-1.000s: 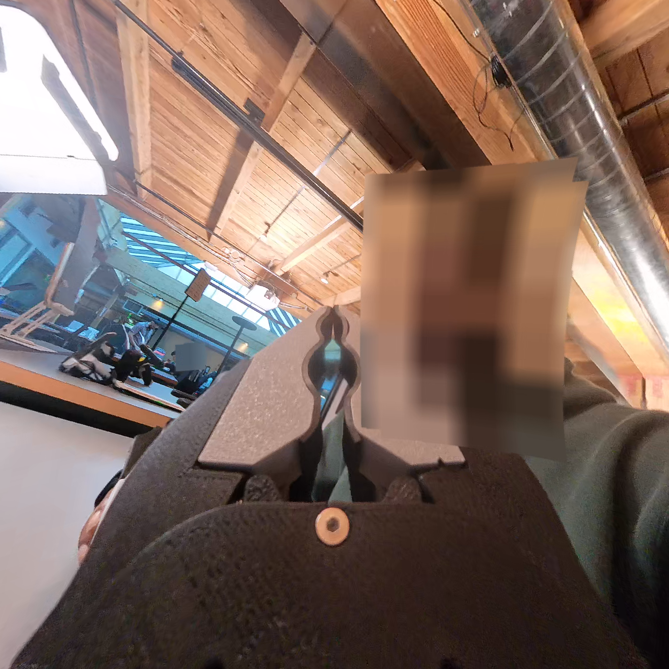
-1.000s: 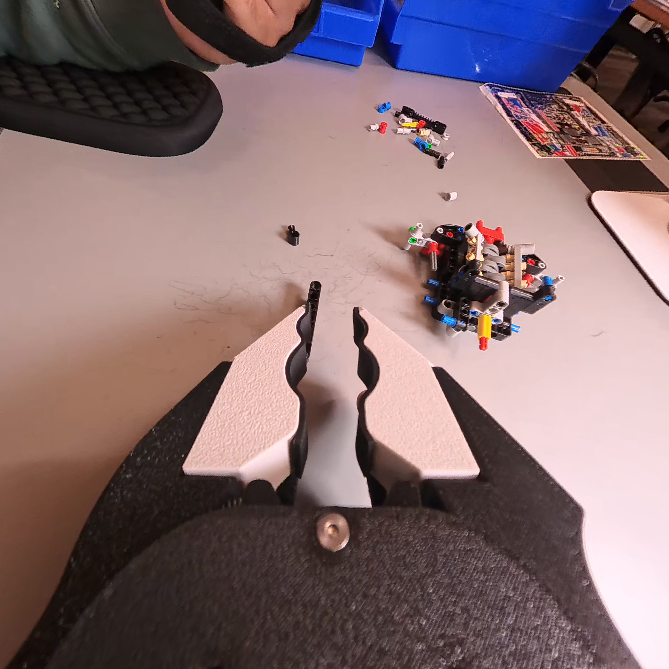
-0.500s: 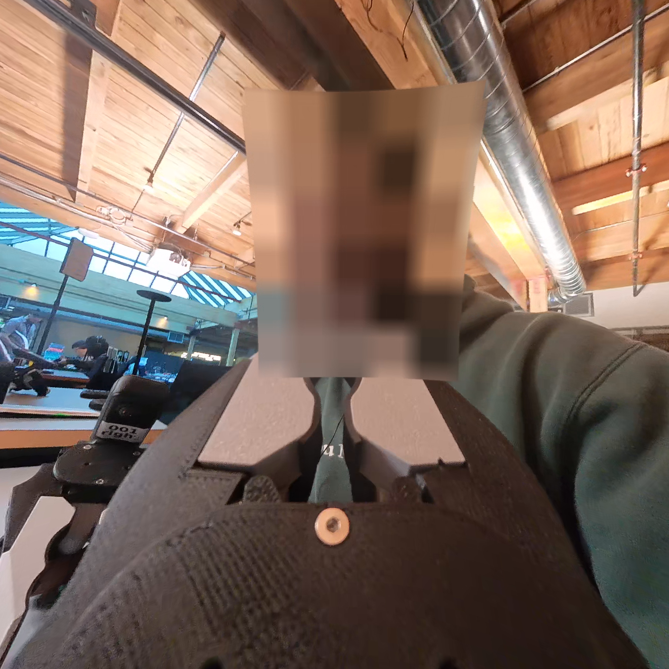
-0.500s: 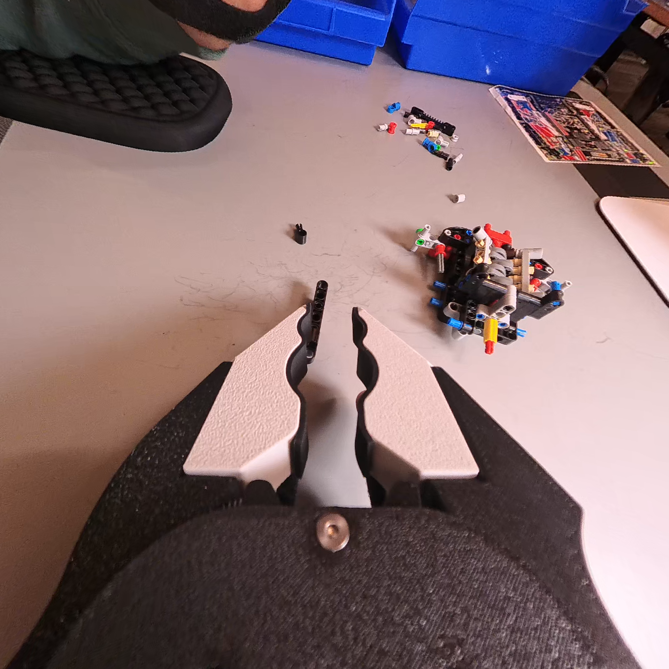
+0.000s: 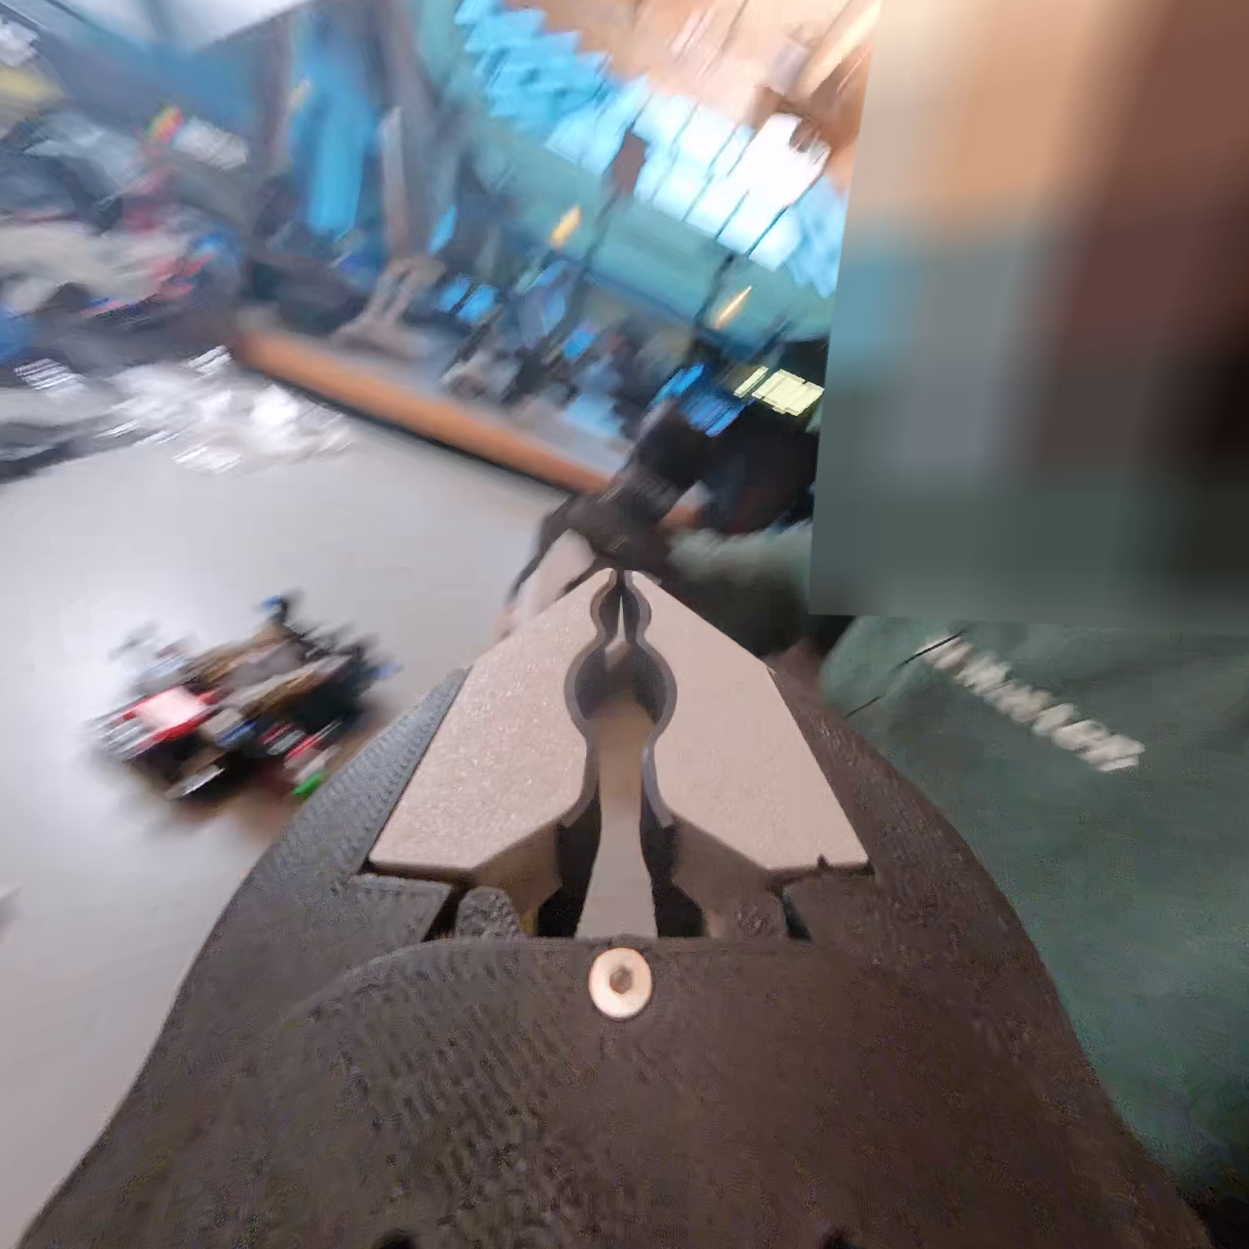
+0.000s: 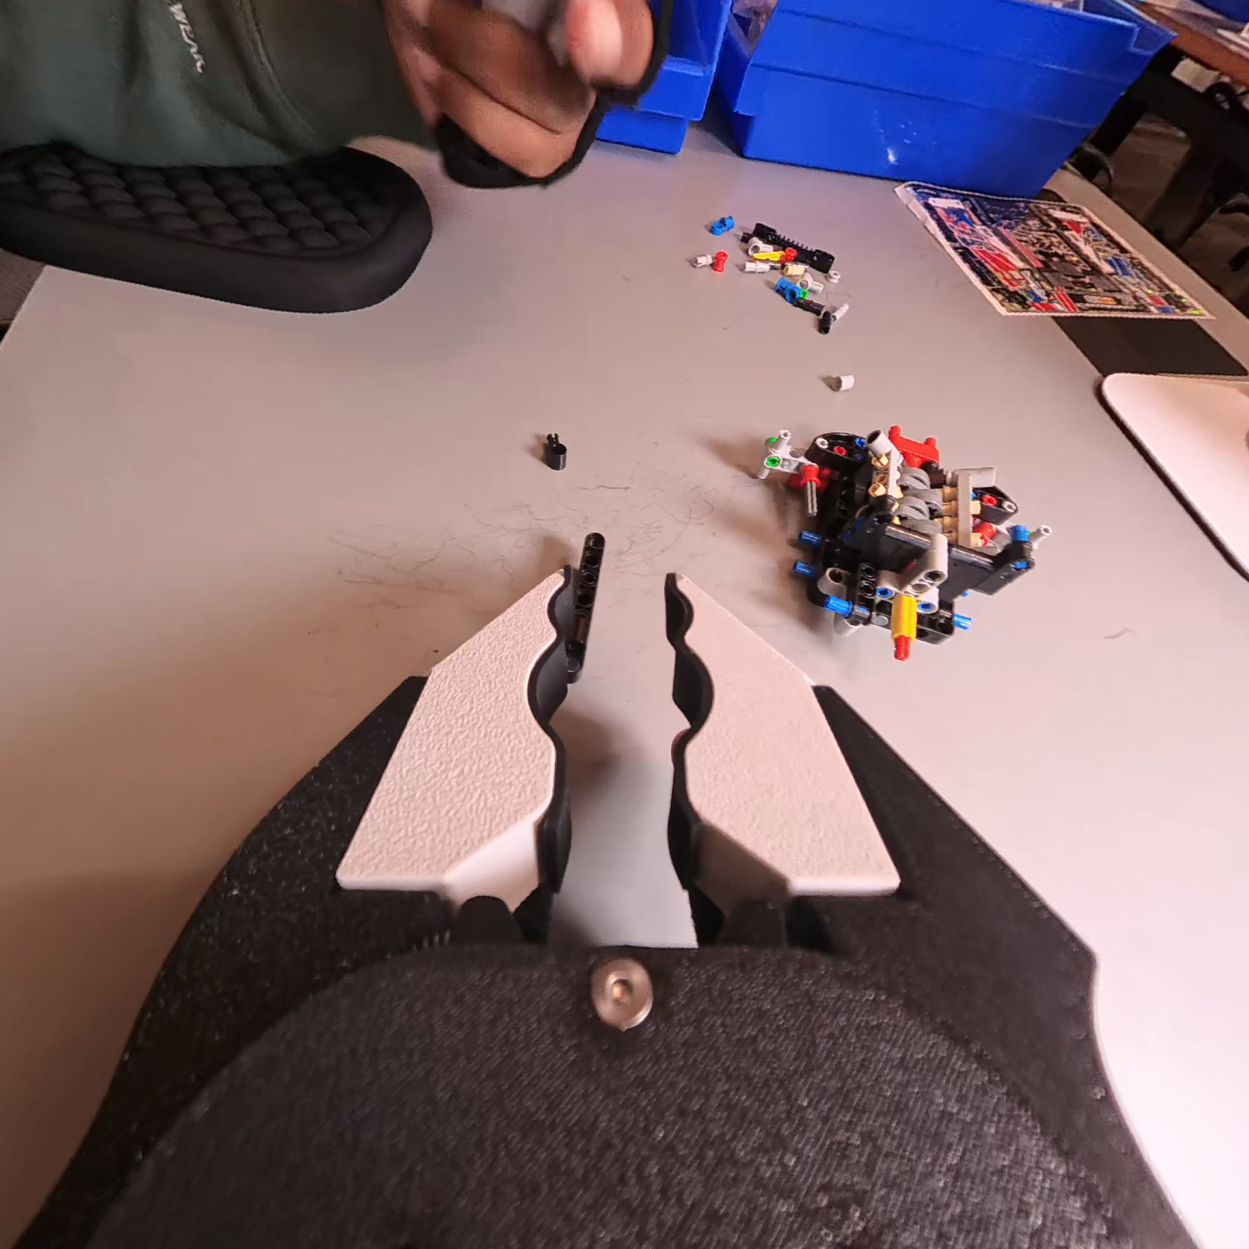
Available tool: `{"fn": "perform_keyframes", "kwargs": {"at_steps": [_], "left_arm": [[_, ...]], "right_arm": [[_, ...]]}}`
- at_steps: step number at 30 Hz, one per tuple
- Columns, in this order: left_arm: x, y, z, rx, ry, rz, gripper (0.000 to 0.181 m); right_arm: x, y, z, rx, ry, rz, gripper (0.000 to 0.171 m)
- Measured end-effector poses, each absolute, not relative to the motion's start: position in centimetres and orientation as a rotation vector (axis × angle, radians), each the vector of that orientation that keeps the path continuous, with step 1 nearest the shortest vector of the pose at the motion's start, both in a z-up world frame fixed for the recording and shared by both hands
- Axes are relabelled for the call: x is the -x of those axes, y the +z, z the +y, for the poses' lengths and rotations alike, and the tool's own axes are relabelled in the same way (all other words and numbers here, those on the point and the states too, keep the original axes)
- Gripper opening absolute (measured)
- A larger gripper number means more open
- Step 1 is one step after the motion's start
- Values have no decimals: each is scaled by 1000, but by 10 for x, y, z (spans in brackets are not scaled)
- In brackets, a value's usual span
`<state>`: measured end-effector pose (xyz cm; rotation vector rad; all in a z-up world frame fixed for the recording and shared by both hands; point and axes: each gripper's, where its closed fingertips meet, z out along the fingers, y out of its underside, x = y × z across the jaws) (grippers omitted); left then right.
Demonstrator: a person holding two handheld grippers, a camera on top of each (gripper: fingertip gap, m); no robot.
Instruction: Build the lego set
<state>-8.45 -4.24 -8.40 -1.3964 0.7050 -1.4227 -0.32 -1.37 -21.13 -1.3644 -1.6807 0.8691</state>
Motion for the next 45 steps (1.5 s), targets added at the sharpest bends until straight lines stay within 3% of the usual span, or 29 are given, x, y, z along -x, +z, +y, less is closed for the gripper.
{"fn": "perform_keyframes", "kwargs": {"at_steps": [5,14,18,39,45], "left_arm": [[104,-176,-23,1948,-733,1013,8],[70,-234,-41,2125,-598,1334,22],[69,-245,-44,2154,-558,1404,6],[46,-216,-20,1931,-392,1254,6],[32,-201,-25,1860,-551,1169,6]], "right_arm": [[3,-211,-12,1380,872,-1673,26],[3,-215,-13,1382,846,-1695,25],[3,-215,-13,1379,848,-1701,25],[12,-201,-20,1294,876,-1640,20],[15,-197,-24,1257,868,-1622,17]]}}
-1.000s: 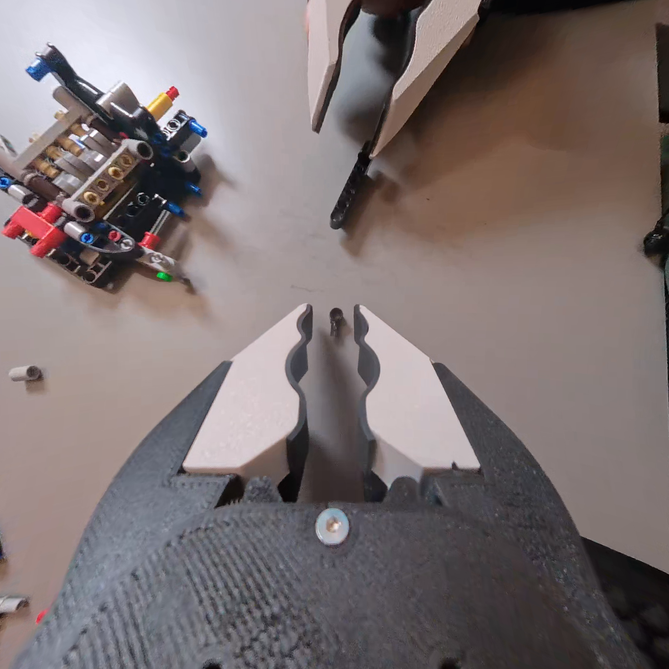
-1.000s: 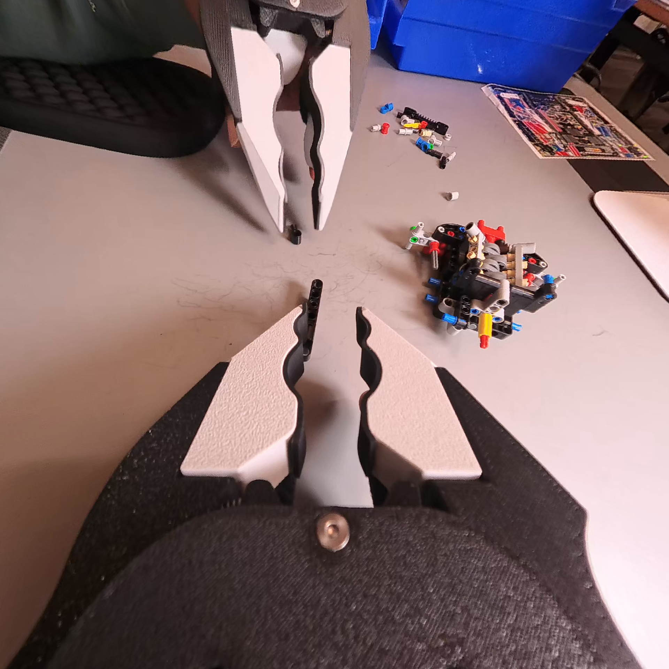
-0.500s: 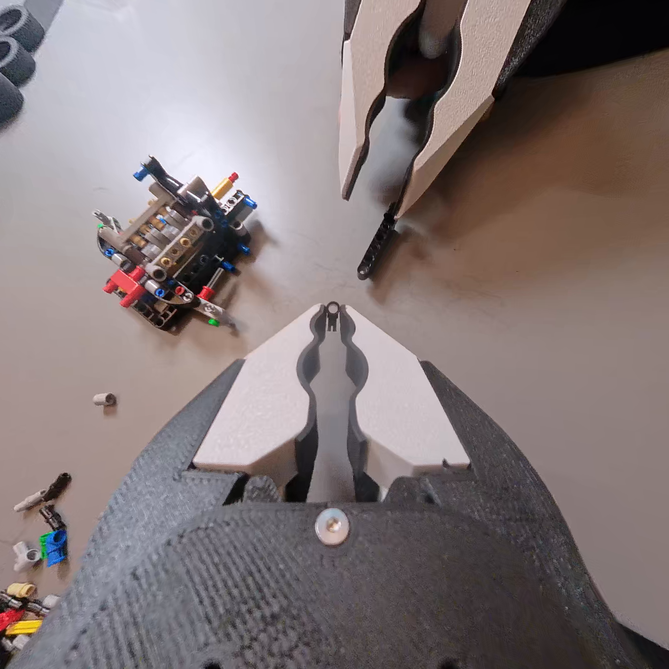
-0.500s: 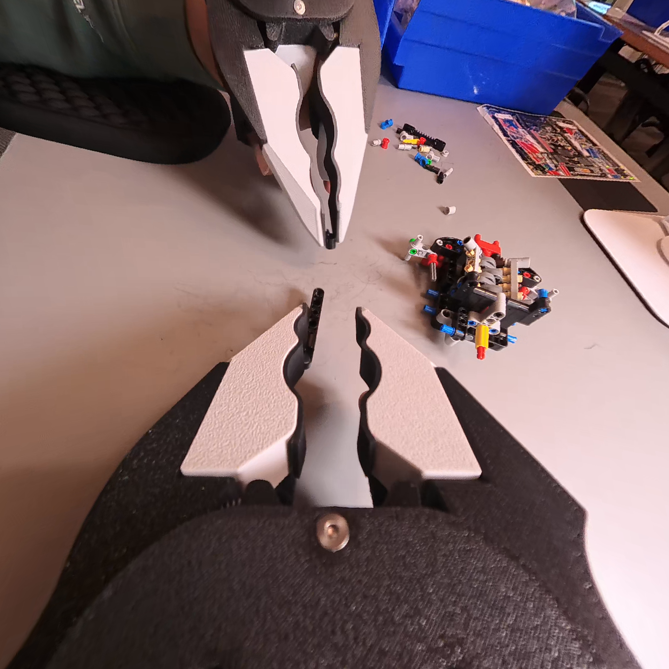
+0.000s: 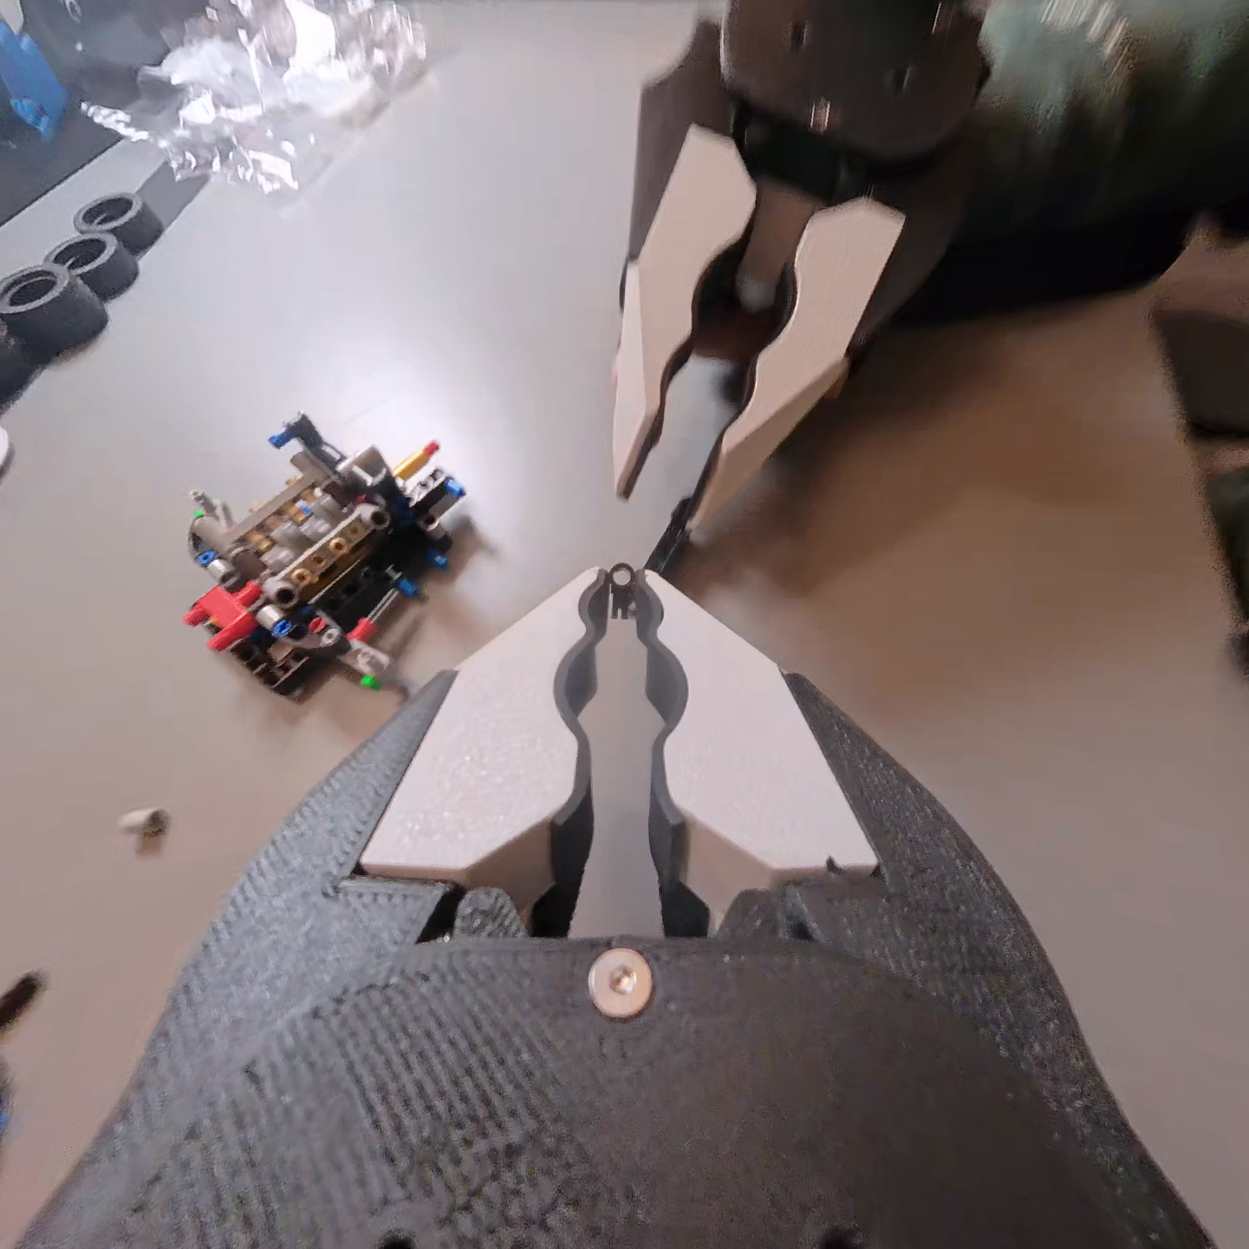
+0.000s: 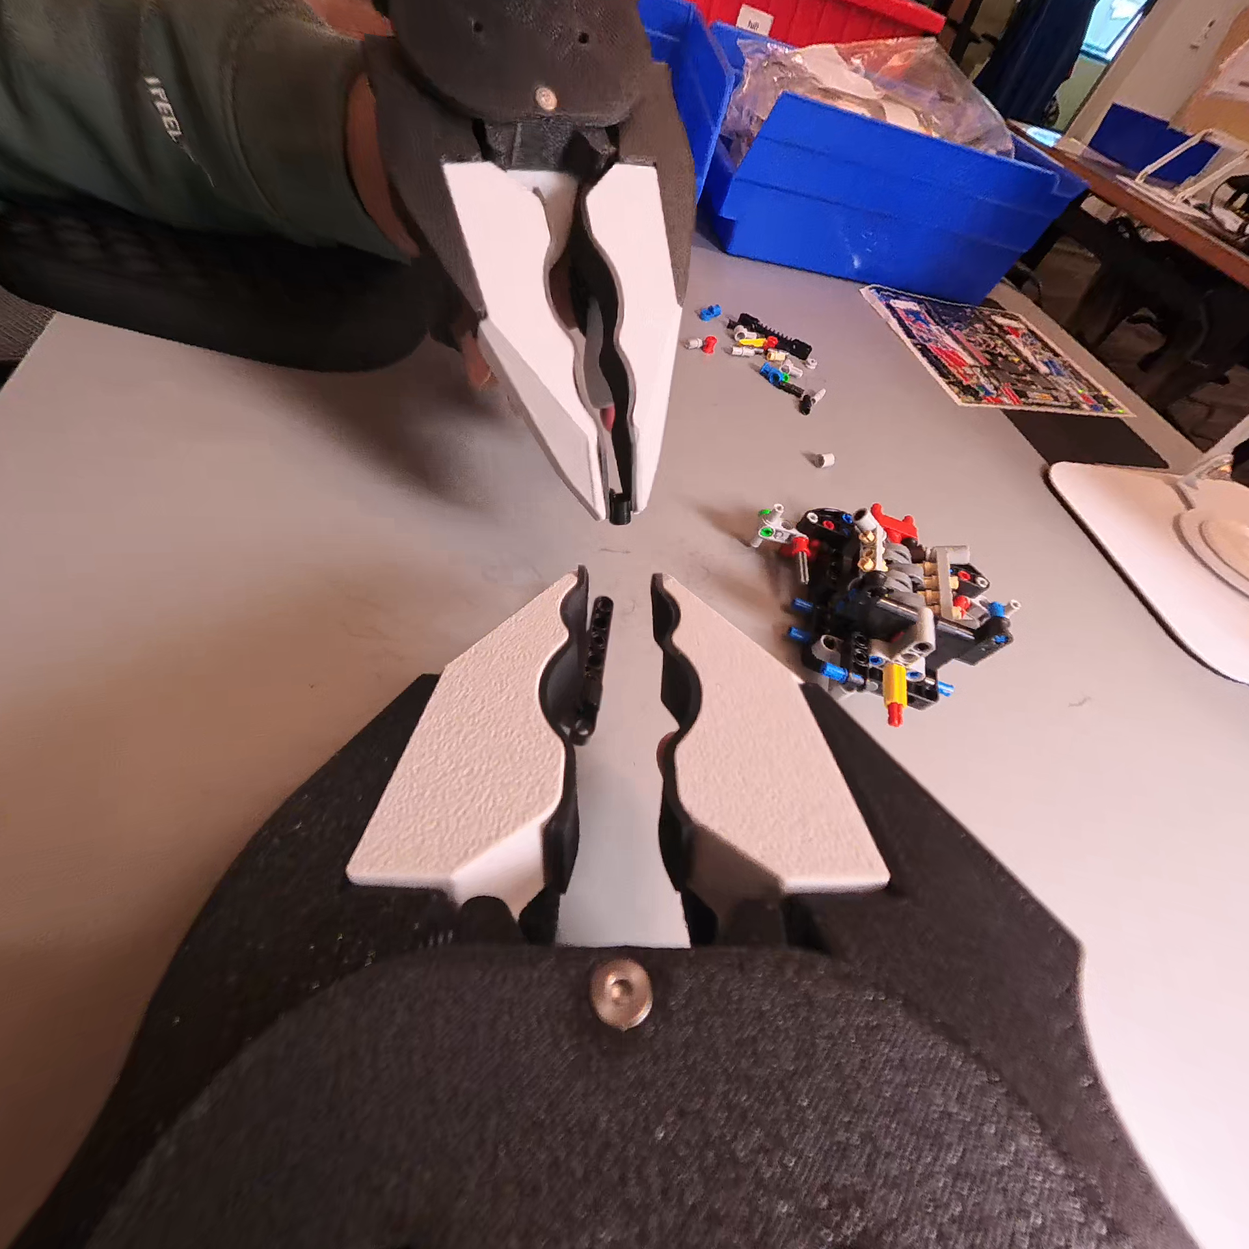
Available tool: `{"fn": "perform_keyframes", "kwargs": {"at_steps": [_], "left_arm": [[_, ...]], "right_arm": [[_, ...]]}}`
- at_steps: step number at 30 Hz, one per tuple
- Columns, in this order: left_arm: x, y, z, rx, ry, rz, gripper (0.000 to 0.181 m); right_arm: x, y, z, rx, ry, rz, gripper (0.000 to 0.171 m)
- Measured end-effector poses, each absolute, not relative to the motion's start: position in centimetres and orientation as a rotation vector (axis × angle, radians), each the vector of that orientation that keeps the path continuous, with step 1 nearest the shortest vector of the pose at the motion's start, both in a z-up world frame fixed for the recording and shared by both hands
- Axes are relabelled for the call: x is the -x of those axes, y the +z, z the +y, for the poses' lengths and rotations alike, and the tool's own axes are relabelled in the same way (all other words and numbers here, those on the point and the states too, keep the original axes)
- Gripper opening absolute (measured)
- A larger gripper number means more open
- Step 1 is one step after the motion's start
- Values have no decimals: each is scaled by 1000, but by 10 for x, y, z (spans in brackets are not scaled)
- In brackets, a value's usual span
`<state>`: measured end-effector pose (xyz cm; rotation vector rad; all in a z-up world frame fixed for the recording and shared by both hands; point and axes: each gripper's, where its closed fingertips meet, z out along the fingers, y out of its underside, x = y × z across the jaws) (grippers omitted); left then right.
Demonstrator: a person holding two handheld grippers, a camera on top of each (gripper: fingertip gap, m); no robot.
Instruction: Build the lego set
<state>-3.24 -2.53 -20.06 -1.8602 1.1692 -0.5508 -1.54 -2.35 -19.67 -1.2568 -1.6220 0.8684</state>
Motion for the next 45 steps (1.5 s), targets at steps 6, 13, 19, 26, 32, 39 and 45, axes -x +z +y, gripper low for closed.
{"fn": "perform_keyframes", "kwargs": {"at_steps": [6,13,19,26,32,39,45], "left_arm": [[25,-150,-25,1726,-1257,689,6],[15,-133,-29,1615,-1721,447,5],[4,-149,-43,1709,-1787,561,5],[1,-150,-58,1720,-1923,618,6],[-1,-154,-65,1746,-1958,655,5],[10,-169,-50,1818,-1585,792,26],[44,-232,-26,2002,-808,1108,30]], "right_arm": [[21,-171,-28,1123,834,-1531,17],[24,-140,-29,1017,758,-1427,17],[20,-148,-45,938,801,-1541,13],[15,-153,-60,897,865,-1640,12],[13,-157,-67,877,881,-1684,9],[10,-165,-51,987,837,-1695,8],[2,-199,-20,1196,716,-1759,9]]}}
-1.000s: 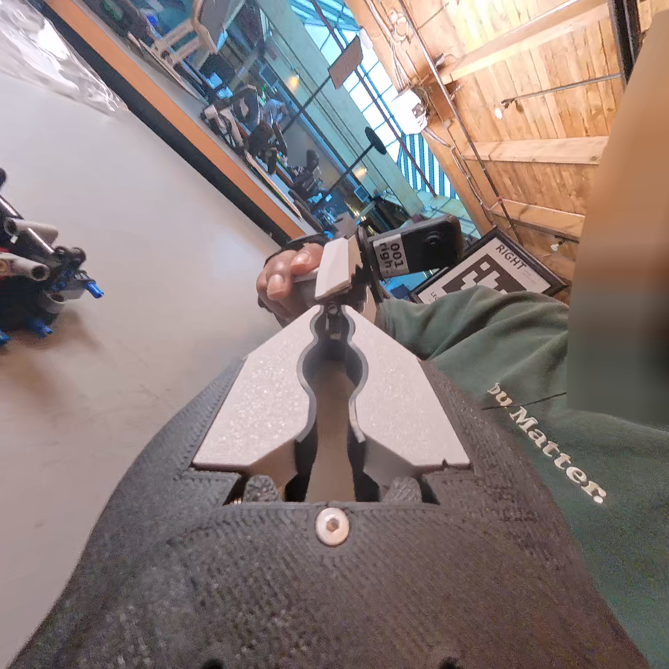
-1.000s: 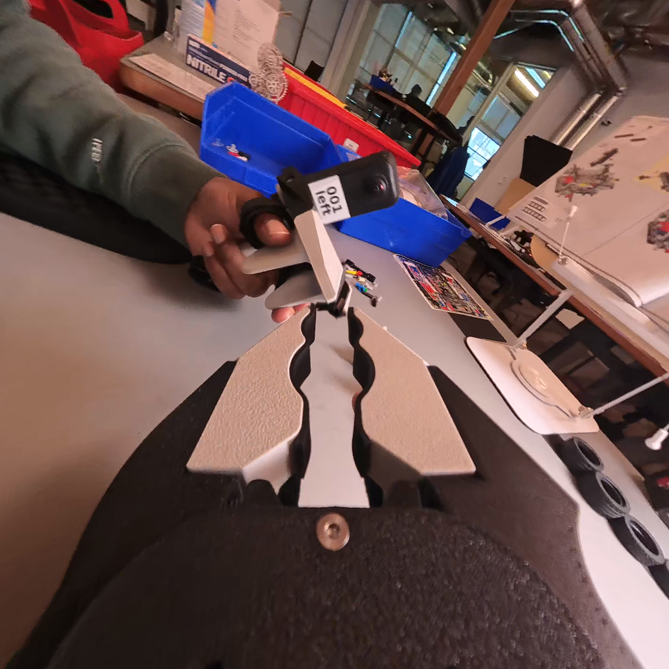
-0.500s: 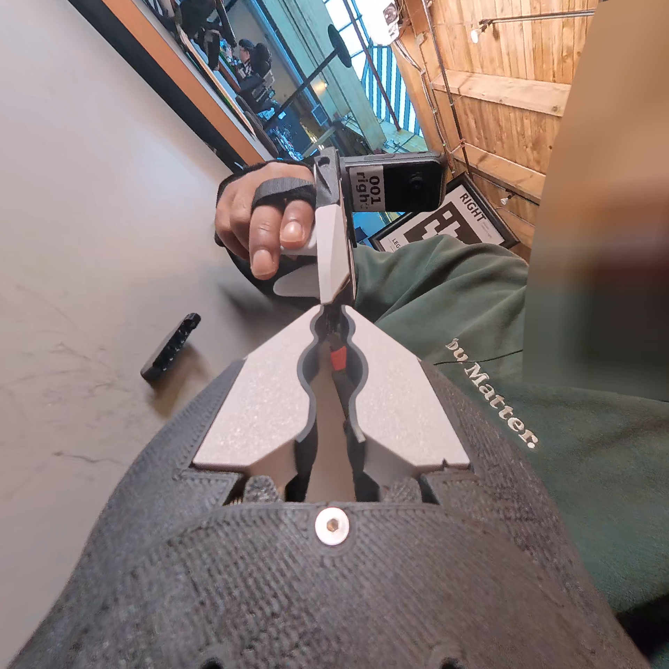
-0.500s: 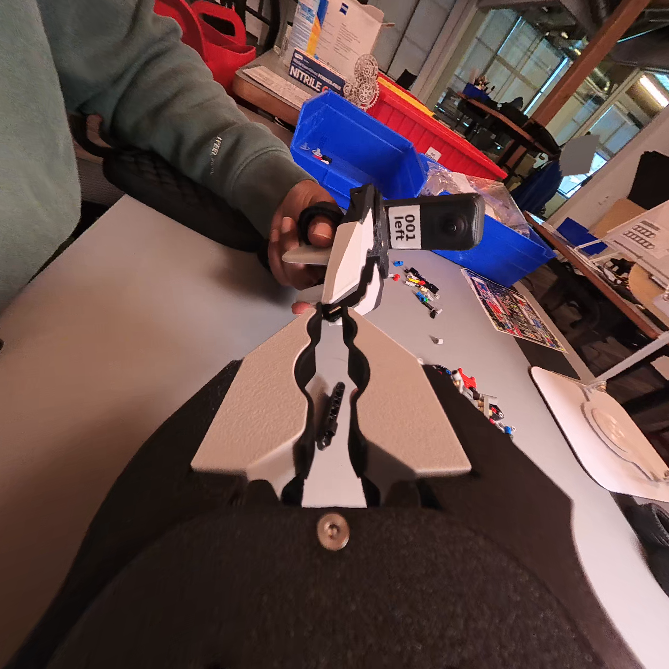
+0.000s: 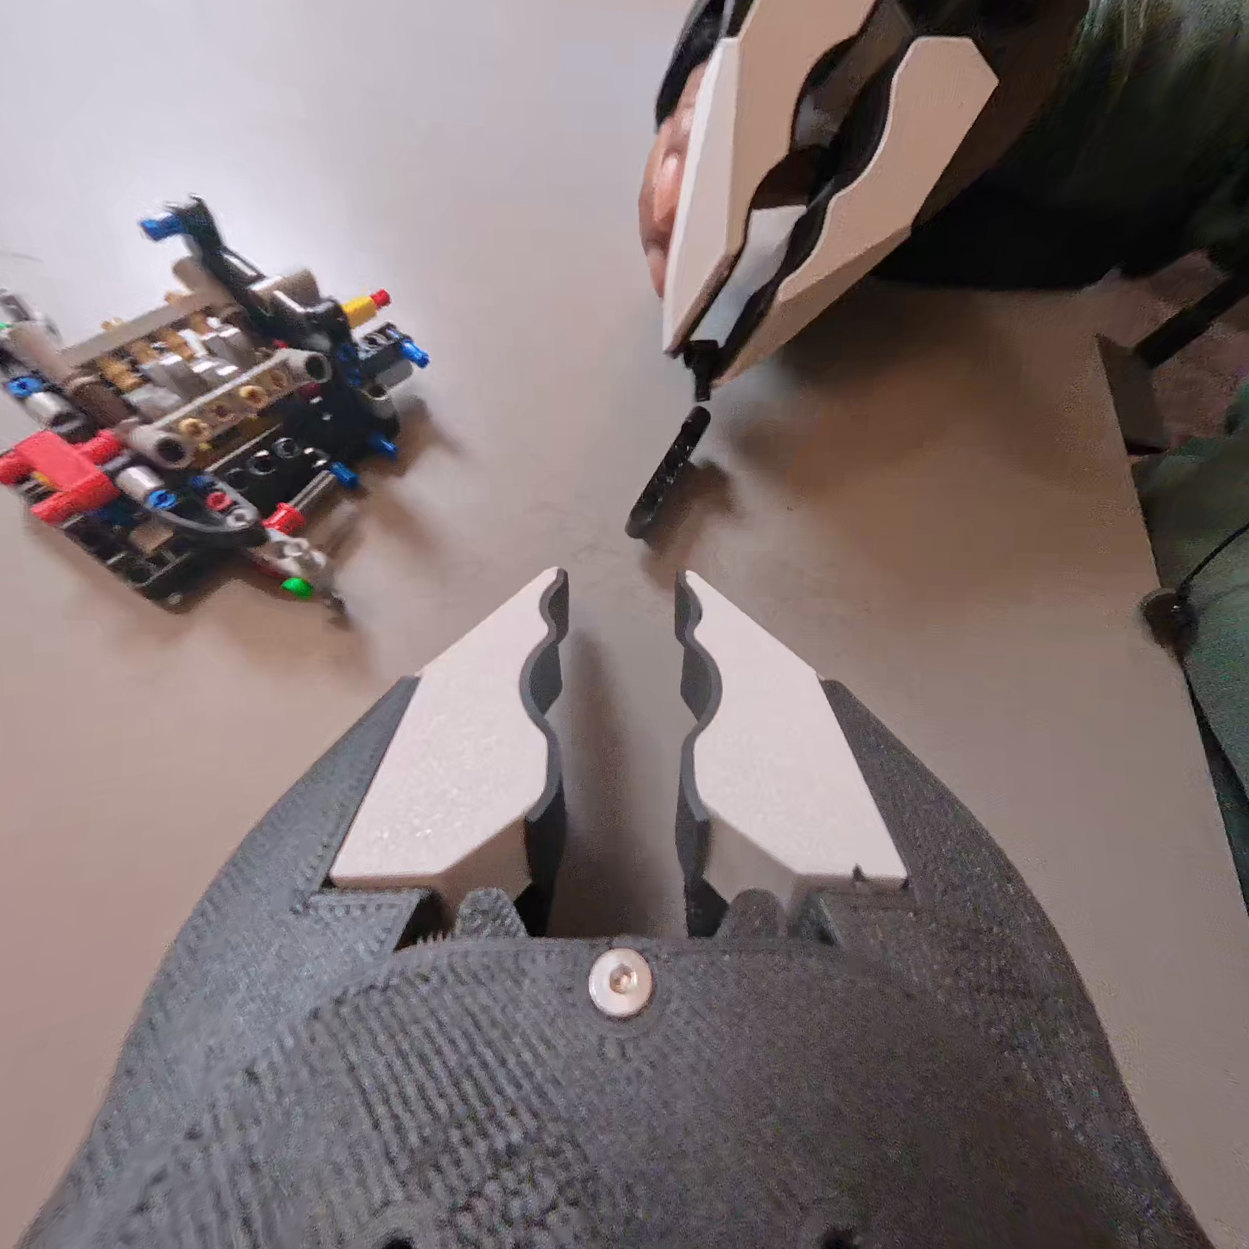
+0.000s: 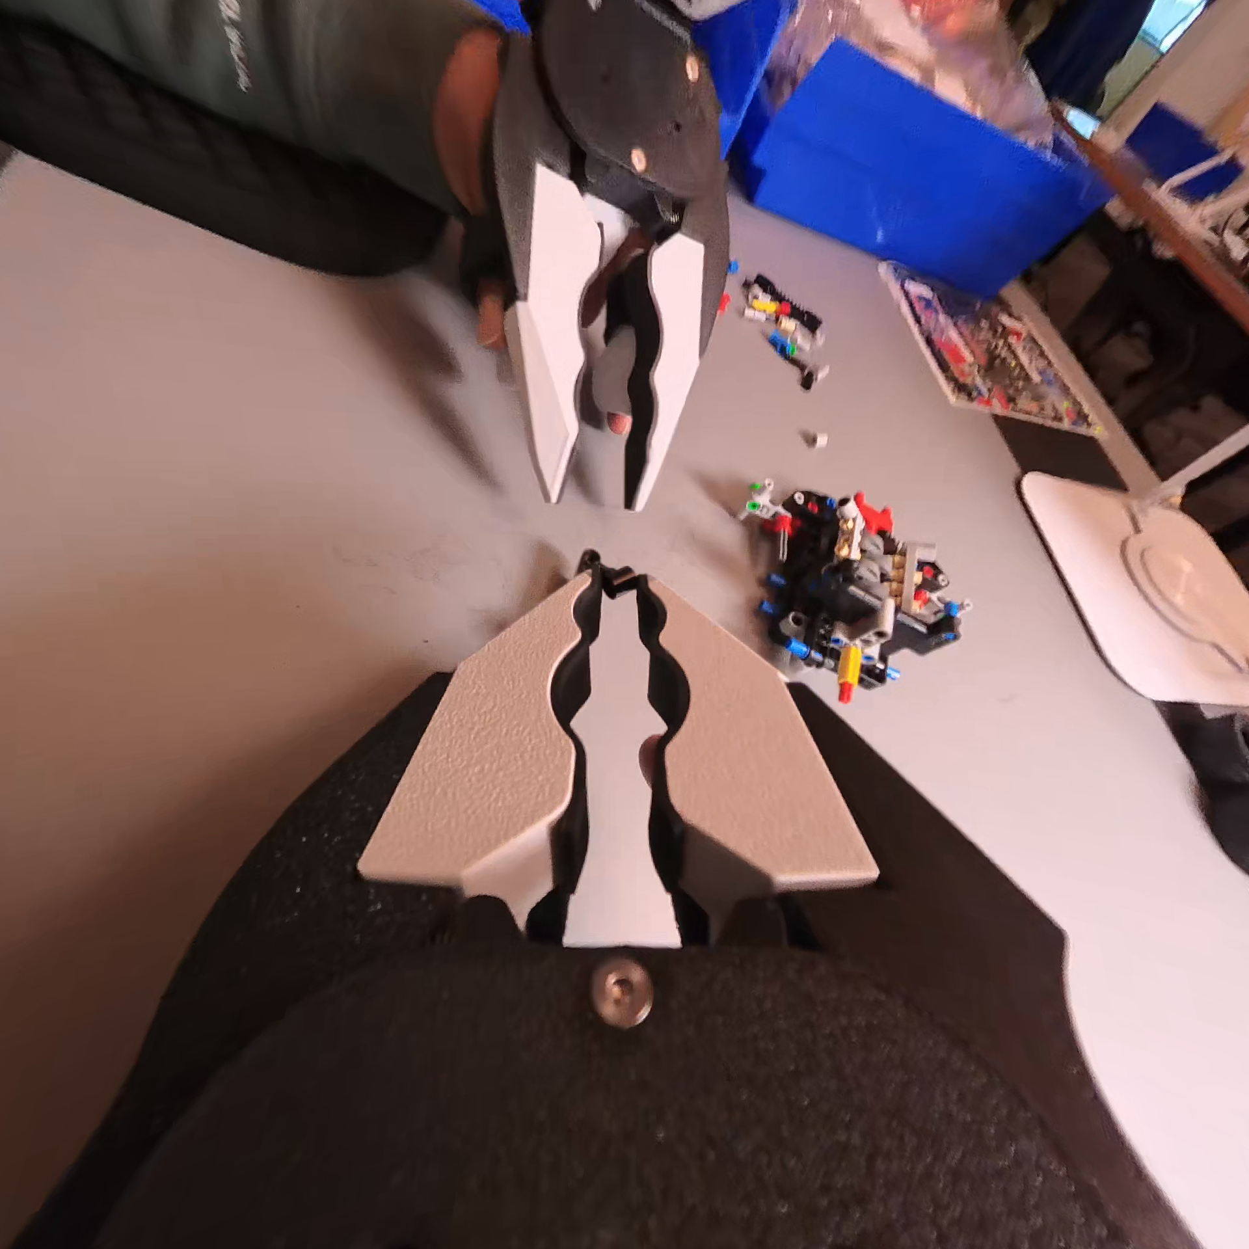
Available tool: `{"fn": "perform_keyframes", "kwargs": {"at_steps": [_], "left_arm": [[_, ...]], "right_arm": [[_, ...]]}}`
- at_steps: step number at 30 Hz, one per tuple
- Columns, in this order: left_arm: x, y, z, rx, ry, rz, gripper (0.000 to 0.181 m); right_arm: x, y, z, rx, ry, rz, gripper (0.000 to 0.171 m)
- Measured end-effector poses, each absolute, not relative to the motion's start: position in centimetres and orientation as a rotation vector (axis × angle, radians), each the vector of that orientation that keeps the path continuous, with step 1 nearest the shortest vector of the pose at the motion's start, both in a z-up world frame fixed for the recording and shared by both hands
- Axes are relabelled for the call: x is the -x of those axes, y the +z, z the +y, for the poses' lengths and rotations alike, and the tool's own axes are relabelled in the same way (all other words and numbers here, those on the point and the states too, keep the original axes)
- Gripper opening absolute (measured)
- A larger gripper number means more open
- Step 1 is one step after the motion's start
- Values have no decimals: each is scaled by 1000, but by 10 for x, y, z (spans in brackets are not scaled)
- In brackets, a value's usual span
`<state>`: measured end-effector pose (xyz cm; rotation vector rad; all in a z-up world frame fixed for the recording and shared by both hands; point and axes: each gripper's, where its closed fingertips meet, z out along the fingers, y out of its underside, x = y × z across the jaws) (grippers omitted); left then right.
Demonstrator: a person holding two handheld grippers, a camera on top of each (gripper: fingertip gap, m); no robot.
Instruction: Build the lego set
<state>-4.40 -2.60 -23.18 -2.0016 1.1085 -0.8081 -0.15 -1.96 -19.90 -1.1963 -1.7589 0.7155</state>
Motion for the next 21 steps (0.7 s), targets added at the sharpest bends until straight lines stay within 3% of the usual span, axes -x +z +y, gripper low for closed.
{"fn": "perform_keyframes", "kwargs": {"at_steps": [9,15,21], "left_arm": [[17,-229,-26,1900,-739,1266,23],[9,-176,-49,1794,-1321,988,19],[10,-165,-54,1752,-1490,922,4]], "right_arm": [[11,-205,-23,1235,706,-1764,8],[19,-172,-42,979,778,-1667,8],[20,-163,-52,862,738,-1660,8]]}}
